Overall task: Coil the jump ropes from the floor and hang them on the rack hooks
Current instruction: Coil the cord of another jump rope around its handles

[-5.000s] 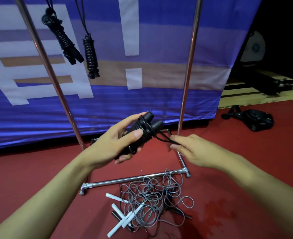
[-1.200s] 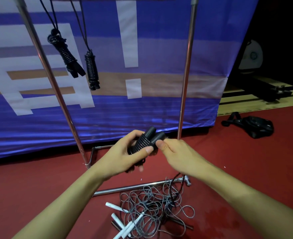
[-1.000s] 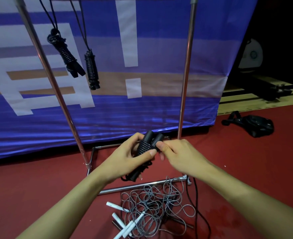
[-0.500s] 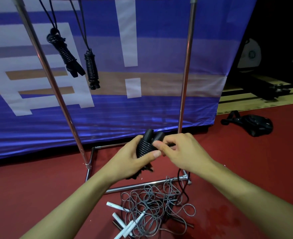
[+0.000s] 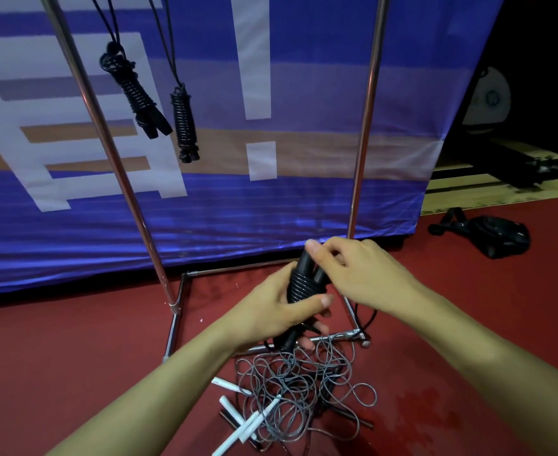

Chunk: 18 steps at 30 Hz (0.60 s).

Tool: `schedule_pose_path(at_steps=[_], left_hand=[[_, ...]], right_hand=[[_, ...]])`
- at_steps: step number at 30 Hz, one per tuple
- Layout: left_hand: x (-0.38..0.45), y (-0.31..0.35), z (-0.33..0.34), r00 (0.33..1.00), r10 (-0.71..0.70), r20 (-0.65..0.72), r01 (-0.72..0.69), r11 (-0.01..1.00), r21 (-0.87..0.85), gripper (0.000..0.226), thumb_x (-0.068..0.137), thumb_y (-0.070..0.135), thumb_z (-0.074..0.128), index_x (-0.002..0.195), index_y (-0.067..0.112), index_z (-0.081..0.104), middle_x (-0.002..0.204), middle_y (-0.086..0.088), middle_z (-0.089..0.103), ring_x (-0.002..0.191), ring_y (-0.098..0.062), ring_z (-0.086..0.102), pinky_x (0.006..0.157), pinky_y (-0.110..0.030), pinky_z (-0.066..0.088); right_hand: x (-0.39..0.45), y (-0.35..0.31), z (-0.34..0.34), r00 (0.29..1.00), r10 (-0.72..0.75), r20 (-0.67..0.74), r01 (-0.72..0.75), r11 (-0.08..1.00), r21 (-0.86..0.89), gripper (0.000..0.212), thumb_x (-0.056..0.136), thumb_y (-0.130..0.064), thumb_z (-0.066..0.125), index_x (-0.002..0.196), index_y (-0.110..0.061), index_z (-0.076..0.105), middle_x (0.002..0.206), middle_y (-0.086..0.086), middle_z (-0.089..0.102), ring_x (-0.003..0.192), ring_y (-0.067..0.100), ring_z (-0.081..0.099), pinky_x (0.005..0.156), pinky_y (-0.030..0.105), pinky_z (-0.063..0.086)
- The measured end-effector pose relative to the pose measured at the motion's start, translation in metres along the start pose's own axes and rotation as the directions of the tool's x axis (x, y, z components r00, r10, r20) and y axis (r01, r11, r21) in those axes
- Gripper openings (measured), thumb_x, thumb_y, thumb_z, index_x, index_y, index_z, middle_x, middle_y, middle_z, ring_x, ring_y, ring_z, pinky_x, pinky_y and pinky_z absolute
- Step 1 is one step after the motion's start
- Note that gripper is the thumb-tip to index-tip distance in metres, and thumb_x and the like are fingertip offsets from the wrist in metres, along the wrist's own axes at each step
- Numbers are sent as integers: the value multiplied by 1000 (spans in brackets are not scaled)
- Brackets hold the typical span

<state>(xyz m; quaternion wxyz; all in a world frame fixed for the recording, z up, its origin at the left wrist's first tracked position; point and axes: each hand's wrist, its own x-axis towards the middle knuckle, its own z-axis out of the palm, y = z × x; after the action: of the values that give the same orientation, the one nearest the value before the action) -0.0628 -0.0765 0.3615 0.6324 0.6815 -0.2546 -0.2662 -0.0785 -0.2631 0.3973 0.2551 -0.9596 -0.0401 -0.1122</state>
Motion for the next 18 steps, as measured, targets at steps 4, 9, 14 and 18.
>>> schedule_pose_path(at_steps=[4,9,14,18], left_hand=[[1,1,0,1000,-5,8,4,1000,22,27,99,12,67,120,12,50,98,-5,67,86,-34,76,59,-38,64],[-3,5,-7,999,-23,46,19,997,77,29,100,12,65,122,11,46,93,-2,61,87,-36,76,56,-37,64],[-10,6,-14,993,-66,96,46,979,200,37,99,17,66,124,3,42,99,-9,62,90,-35,76,84,-54,62],[-10,5,-14,998,-55,17,47,946,321,49,98,24,71,131,2,41,105,-15,70,91,-32,77,87,-58,60]], right_hand=[[-3,-9,3,999,19,-43,-24,993,-118,66,79,-88,43,72,-25,62,56,-3,61,60,14,59,53,32,40],[-1,-12,3,1000,-14,20,16,996,-84,59,82,-80,51,72,-23,62,56,0,60,56,15,56,52,32,37],[-4,-11,10,991,-103,88,119,971,-206,55,89,-77,45,77,-26,59,57,-3,53,59,20,52,61,36,48],[-7,-12,9,985,-124,122,155,945,-290,55,95,-75,37,98,-28,64,68,-4,56,74,28,62,65,36,42]])
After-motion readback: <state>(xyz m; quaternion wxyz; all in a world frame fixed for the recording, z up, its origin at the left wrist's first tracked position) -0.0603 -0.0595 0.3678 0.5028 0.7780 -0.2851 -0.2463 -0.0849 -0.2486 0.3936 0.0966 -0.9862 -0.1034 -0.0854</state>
